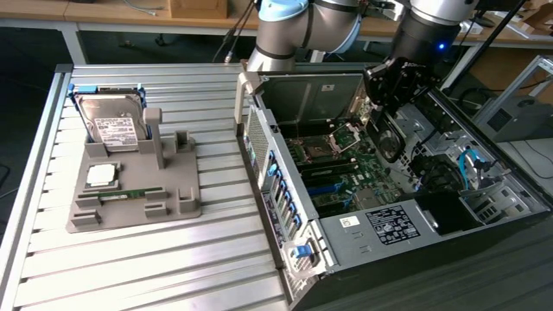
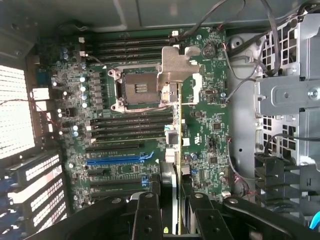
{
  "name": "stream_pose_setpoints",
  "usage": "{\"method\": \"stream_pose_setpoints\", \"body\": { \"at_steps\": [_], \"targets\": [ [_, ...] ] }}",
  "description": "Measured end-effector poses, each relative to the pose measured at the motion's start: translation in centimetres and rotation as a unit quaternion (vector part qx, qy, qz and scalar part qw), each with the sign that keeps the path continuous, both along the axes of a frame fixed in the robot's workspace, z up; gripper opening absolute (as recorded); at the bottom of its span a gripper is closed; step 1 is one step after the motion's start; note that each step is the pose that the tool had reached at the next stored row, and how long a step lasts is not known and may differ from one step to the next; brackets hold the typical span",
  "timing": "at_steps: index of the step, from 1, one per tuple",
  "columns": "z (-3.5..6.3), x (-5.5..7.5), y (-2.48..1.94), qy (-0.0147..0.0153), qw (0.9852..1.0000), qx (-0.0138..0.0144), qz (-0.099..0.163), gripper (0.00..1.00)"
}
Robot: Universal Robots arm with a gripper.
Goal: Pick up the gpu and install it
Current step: 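Pick up the gpu and move the gpu toward the slot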
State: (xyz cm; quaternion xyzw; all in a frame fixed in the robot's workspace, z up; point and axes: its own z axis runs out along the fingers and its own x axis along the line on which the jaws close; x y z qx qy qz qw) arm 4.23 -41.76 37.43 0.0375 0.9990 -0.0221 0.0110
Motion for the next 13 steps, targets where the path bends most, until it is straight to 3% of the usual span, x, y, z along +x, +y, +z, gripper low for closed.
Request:
{"method": "stream_pose_setpoints", "body": {
  "at_steps": [10,13],
  "targets": [
    [-0.34,0.79,0.02,0.0000,1.0000,-0.0016,0.000,0.27],
    [-0.56,0.80,0.38,0.0000,1.0000,-0.0021,0.000,0.27]
  ]
}}
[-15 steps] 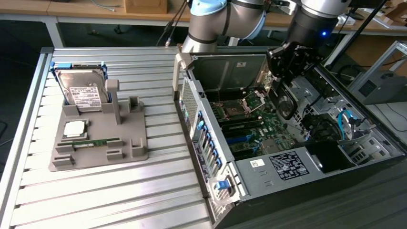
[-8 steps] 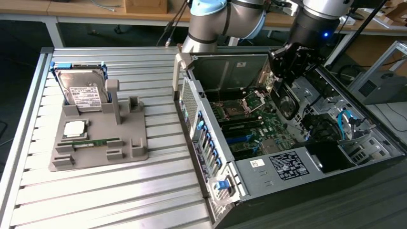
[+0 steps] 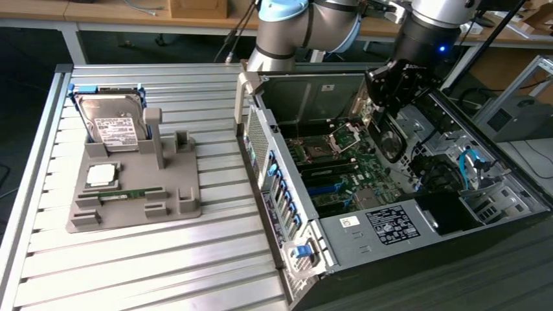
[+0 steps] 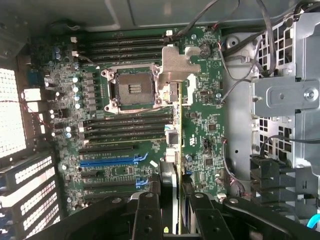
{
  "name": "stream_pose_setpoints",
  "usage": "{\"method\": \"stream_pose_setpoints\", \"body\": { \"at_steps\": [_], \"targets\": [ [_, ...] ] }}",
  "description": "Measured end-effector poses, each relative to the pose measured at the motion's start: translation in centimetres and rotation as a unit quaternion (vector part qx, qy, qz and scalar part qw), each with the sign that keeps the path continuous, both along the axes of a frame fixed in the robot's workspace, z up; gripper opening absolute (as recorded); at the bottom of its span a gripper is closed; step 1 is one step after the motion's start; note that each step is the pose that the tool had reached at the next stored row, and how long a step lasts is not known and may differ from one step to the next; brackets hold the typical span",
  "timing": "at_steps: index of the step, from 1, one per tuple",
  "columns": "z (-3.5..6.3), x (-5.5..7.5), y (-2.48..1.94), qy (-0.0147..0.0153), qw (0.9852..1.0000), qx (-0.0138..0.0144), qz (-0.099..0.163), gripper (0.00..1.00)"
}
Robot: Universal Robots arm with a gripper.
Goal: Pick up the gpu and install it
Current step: 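Pick up the gpu and move the gpu toward the slot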
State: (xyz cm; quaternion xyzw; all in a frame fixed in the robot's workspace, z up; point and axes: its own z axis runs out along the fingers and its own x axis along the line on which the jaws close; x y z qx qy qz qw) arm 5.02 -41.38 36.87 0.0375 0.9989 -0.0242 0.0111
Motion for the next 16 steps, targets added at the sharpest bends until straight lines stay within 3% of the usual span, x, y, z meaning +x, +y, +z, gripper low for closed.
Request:
{"method": "stream_pose_setpoints", "body": {
  "at_steps": [6,16],
  "targets": [
    [-0.33,0.10,0.58,0.0000,1.0000,-0.0006,0.000,0.27],
    [-0.39,0.13,0.63,0.0000,1.0000,-0.0007,0.000,0.27]
  ]
}}
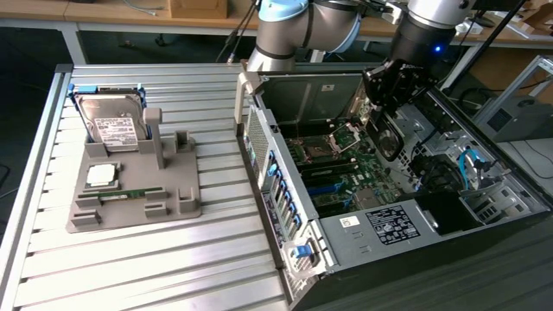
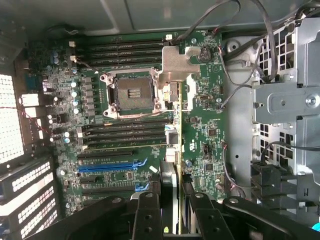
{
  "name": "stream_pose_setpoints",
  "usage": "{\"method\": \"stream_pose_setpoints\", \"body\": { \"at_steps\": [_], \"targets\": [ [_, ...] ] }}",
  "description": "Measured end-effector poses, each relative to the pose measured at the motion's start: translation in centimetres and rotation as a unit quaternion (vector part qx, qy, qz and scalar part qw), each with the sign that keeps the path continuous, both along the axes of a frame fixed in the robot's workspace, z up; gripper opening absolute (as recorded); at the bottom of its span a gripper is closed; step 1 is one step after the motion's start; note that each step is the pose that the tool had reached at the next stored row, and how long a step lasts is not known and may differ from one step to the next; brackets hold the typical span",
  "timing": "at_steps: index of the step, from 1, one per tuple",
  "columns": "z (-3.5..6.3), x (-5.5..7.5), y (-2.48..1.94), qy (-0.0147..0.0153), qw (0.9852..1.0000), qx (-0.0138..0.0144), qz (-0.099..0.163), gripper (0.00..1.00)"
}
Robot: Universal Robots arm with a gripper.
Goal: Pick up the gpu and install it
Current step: 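Pick up the gpu and move the gpu toward the slot, then insert the gpu into the slot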
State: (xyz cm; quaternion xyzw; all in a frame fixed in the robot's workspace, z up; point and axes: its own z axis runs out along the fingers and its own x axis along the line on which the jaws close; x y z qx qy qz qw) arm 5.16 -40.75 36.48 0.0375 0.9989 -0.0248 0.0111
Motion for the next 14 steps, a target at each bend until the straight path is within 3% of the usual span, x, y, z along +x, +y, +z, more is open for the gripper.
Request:
{"method": "stream_pose_setpoints", "body": {
  "at_steps": [8,14],
  "targets": [
    [0.00,0.00,0.00,0.0000,1.0000,0.0001,0.000,0.27],
    [-0.01,0.00,0.00,0.0000,0.9993,0.0001,0.037,0.27]
  ]
}}
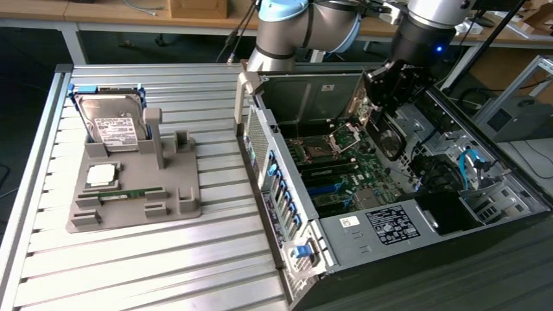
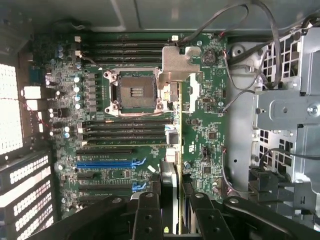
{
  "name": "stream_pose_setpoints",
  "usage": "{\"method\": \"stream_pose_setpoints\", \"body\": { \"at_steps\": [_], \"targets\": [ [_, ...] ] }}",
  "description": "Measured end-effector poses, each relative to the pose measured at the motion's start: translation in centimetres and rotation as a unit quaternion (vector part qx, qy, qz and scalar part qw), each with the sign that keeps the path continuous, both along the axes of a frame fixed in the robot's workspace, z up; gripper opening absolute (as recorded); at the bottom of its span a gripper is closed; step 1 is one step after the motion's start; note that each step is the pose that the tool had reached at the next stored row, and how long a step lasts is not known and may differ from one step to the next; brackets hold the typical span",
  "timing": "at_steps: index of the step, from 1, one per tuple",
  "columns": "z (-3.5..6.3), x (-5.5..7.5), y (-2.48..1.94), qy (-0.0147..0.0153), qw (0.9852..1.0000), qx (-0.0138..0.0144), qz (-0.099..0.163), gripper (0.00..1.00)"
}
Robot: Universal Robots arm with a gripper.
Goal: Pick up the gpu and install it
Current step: 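Insert the gpu into the slot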
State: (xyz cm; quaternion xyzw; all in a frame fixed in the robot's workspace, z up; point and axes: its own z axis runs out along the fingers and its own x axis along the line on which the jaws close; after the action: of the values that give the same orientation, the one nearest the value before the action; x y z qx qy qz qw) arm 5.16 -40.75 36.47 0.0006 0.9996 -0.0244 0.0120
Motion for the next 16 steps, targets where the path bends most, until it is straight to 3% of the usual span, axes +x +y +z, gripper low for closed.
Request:
{"method": "stream_pose_setpoints", "body": {
  "at_steps": [7,16],
  "targets": [
    [-0.01,0.00,0.00,0.0000,0.9989,0.0000,0.046,0.27],
    [-0.02,0.00,0.00,0.0000,0.9969,0.0000,0.079,0.27]
  ]
}}
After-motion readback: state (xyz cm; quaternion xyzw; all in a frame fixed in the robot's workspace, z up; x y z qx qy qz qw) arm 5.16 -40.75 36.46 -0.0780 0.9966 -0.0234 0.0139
